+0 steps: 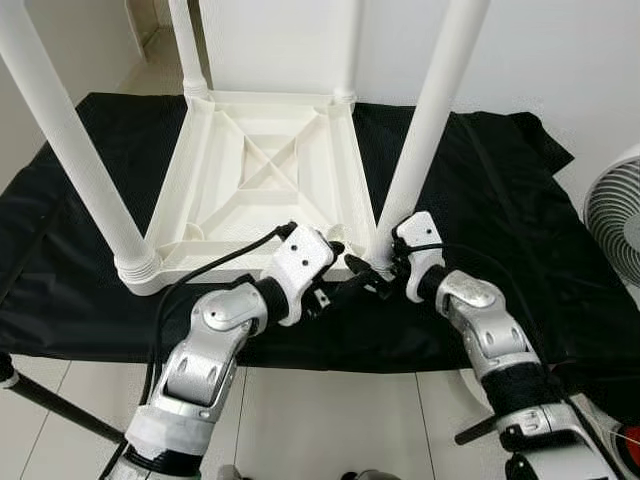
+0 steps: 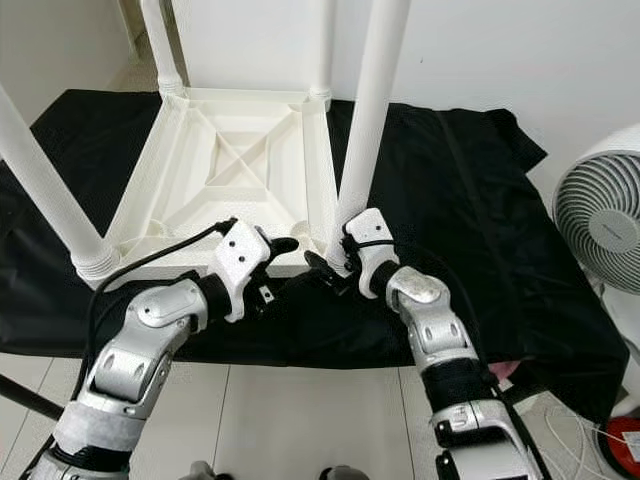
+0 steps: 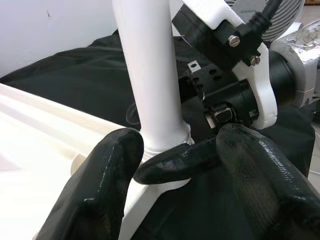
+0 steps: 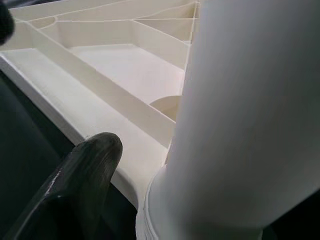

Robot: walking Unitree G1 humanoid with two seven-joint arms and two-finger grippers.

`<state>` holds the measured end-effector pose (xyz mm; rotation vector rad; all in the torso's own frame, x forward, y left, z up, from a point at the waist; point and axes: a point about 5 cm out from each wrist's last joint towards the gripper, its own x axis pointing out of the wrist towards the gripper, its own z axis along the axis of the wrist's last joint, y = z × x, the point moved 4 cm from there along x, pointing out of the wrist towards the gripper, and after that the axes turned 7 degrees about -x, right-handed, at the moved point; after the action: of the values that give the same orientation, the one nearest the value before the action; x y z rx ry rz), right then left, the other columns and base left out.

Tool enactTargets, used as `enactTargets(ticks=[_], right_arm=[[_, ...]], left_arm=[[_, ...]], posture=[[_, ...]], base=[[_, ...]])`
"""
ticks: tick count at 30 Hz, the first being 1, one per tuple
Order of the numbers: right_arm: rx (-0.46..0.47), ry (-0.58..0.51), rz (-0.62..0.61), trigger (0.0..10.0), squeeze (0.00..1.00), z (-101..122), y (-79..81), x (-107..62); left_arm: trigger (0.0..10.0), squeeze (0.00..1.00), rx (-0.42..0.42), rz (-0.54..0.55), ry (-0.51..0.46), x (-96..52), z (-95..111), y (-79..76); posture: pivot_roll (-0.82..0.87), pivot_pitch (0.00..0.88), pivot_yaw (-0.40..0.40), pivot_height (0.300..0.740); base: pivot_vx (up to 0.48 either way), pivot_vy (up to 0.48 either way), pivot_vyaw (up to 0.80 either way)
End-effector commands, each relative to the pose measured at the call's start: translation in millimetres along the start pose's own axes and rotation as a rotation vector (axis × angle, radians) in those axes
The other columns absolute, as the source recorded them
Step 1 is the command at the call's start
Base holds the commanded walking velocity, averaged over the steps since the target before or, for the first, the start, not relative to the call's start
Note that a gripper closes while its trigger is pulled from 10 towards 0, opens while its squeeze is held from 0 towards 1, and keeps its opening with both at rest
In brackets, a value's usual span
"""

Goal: Building children table

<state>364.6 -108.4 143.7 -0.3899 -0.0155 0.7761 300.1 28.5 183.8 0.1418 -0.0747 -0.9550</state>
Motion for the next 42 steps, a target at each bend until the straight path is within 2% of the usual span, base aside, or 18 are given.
enactTargets(ticks=[1, 6, 7, 9, 10, 20, 22, 23, 24, 25, 29, 33, 35, 36, 38, 40, 41, 42], right_arm=[[-0.017, -0.012, 0.048, 10.0, 0.00, 3.8, 3.5, 4.6], [-0.023, -0.028, 0.079, 9.5, 0.00, 7.2, -5.7, 4.4], [-0.027, -0.028, 0.081, 4.5, 0.00, 5.7, -6.8, 3.8], [-0.027, -0.028, 0.081, 4.5, 0.00, 5.7, -6.8, 3.8], [-0.021, -0.026, 0.086, 0.0, 0.00, 2.9, -6.3, 2.4], [0.049, -0.044, 0.116, 0.0, 0.00, -8.4, 7.5, -7.7], [0.066, -0.061, 0.075, 3.2, 0.00, -8.4, 10.4, -11.5], [0.066, -0.061, 0.075, 3.2, 0.00, -8.4, 10.4, -11.5], [0.066, -0.062, 0.052, 10.0, 0.00, -8.1, 9.2, -12.0], [0.066, -0.062, 0.052, 10.0, 0.00, -8.1, 9.2, -12.0], [0.064, -0.052, -0.095, 10.0, 0.00, -6.3, -3.7, -14.1], [0.094, -0.020, -0.307, 10.0, 0.00, -3.0, -16.0, -20.6], [0.102, -0.015, -0.333, 10.0, 0.00, -2.8, -16.9, -21.9], [0.186, 0.000, -0.505, 10.0, 0.00, -4.5, -21.9, -28.6], [0.186, 0.000, -0.505, 10.0, 0.00, -4.5, -21.9, -28.6], [0.211, 0.022, -0.677, 10.0, 0.00, -7.4, -20.8, -38.1], [0.211, 0.022, -0.677, 10.0, 0.00, -7.4, -20.8, -38.1], [0.221, 0.040, -0.738, 10.0, 0.00, -10.3, -12.9, -40.4]], left_arm=[[10.0, 0.00, -0.004, 0.070, -0.003, -0.2, -1.3, 7.0], [10.0, 0.00, -0.001, 0.074, -0.006, 0.3, -0.2, 8.5], [10.0, 0.00, 0.000, 0.075, -0.007, 0.4, 0.2, 9.0], [10.0, 0.00, 0.000, 0.075, -0.007, 0.4, 0.2, 9.0], [10.0, 0.00, 0.000, 0.077, -0.008, 0.7, 0.8, 9.6], [10.0, 0.00, -0.004, 0.076, -0.010, 0.9, 1.1, 8.1], [10.0, 0.00, -0.009, 0.072, -0.007, 0.6, 0.2, 6.6], [10.0, 0.00, -0.009, 0.072, -0.007, 0.6, 0.2, 6.6], [10.0, 0.00, -0.009, 0.071, -0.006, 0.7, -0.1, 6.3], [10.0, 0.00, -0.009, 0.071, -0.006, 0.7, -0.1, 6.3], [10.0, 0.00, -0.013, 0.066, -0.006, 1.0, -0.5, 4.9], [10.0, 0.00, -0.016, 0.062, -0.005, 0.9, -1.1, 3.8], [10.0, 0.00, -0.017, 0.062, -0.005, 0.8, -1.2, 3.7], [10.0, 0.00, -0.019, 0.060, -0.005, 0.9, -1.6, 3.2], [10.0, 0.00, -0.019, 0.060, -0.005, 0.9, -1.6, 3.2], [10.0, 0.00, -0.022, 0.056, -0.005, 1.4, -2.1, 2.1], [10.0, 0.00, -0.022, 0.056, -0.005, 1.4, -2.1, 2.1], [10.0, 0.00, -0.023, 0.053, -0.005, 2.3, -2.3, 1.3]], posture=[[-0.13, 0.034, 0.008, 0.740], [-0.12, 0.033, 0.008, 0.740], [-0.12, 0.035, 0.008, 0.740], [-0.12, 0.035, 0.008, 0.740], [-0.12, 0.035, 0.008, 0.740], [-0.12, 0.045, 0.007, 0.740], [-0.13, 0.055, 0.008, 0.740], [-0.13, 0.055, 0.008, 0.740], [-0.13, 0.055, 0.008, 0.740], [-0.13, 0.055, 0.008, 0.740], [-0.13, 0.062, 0.009, 0.740], [-0.14, 0.068, 0.008, 0.740], [-0.14, 0.068, 0.008, 0.740], [-0.15, 0.072, 0.010, 0.740], [-0.15, 0.072, 0.010, 0.740], [-0.16, 0.075, 0.012, 0.740], [-0.16, 0.075, 0.012, 0.740], [-0.16, 0.075, 0.012, 0.740]], base=[[0.000, 0.000, 0.00], [0.000, 0.000, 0.00], [0.000, 0.000, 0.00], [0.000, 0.000, 0.00], [0.000, 0.000, 0.00], [0.000, 0.000, 0.00], [0.000, 0.000, 0.00], [0.000, 0.000, 0.00], [0.000, 0.000, 0.00], [0.000, 0.000, 0.00], [0.000, 0.000, 0.00], [0.000, 0.000, 0.00], [0.000, 0.000, 0.00], [0.000, 0.000, 0.00], [0.000, 0.000, 0.00], [0.000, 0.000, 0.00], [0.000, 0.000, 0.00], [0.000, 0.000, 0.00]])
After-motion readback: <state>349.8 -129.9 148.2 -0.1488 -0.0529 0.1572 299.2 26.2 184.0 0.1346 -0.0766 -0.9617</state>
